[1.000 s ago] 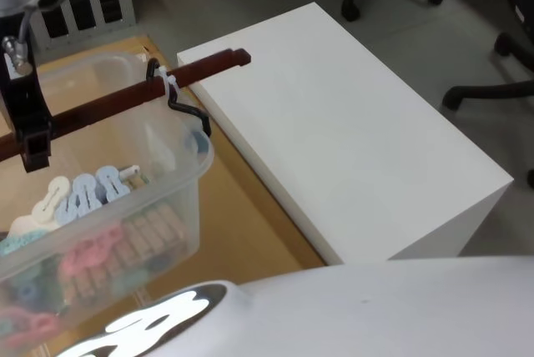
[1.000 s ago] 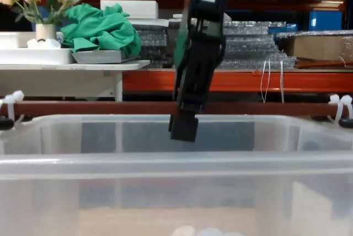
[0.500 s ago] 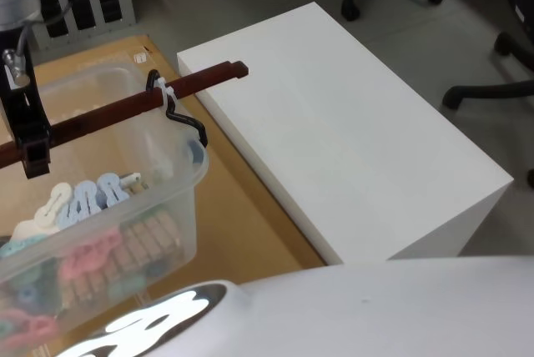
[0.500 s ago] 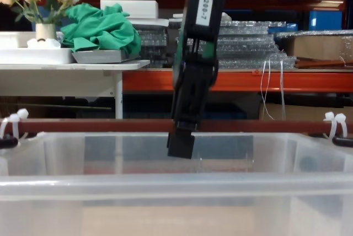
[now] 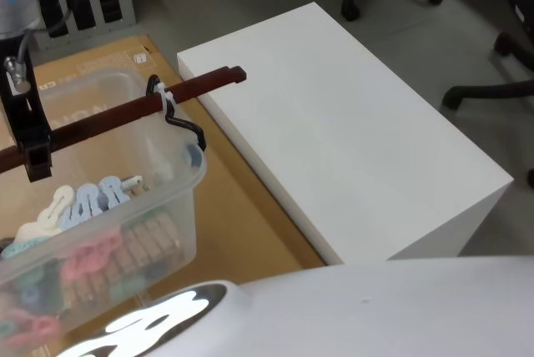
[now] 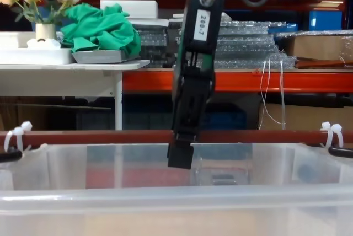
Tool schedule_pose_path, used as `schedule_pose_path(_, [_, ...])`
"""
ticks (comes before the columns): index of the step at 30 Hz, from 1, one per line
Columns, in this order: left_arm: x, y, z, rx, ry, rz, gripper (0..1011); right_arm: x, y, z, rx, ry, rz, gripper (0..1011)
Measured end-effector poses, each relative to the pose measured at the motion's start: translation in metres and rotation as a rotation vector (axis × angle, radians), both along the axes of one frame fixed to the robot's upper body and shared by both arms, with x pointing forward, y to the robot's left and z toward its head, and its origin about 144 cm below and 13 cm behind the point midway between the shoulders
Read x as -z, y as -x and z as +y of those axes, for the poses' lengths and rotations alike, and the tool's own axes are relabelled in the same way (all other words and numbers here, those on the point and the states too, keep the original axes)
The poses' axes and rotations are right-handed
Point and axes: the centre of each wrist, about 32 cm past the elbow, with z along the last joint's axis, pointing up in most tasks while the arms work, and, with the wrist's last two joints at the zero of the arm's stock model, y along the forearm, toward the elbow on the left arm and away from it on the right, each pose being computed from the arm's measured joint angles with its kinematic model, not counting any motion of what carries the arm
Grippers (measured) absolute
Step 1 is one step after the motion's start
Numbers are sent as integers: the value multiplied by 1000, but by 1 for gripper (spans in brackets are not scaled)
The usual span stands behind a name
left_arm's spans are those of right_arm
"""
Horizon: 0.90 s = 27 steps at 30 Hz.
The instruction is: Use one hand to grasp the basket and place it at the designated location.
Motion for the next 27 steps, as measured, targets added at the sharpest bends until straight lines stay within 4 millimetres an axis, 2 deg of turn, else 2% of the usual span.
schedule_pose_path(27, [0, 0, 0, 0, 0, 0, 0, 20, -4, 1, 8, 5, 14, 239])
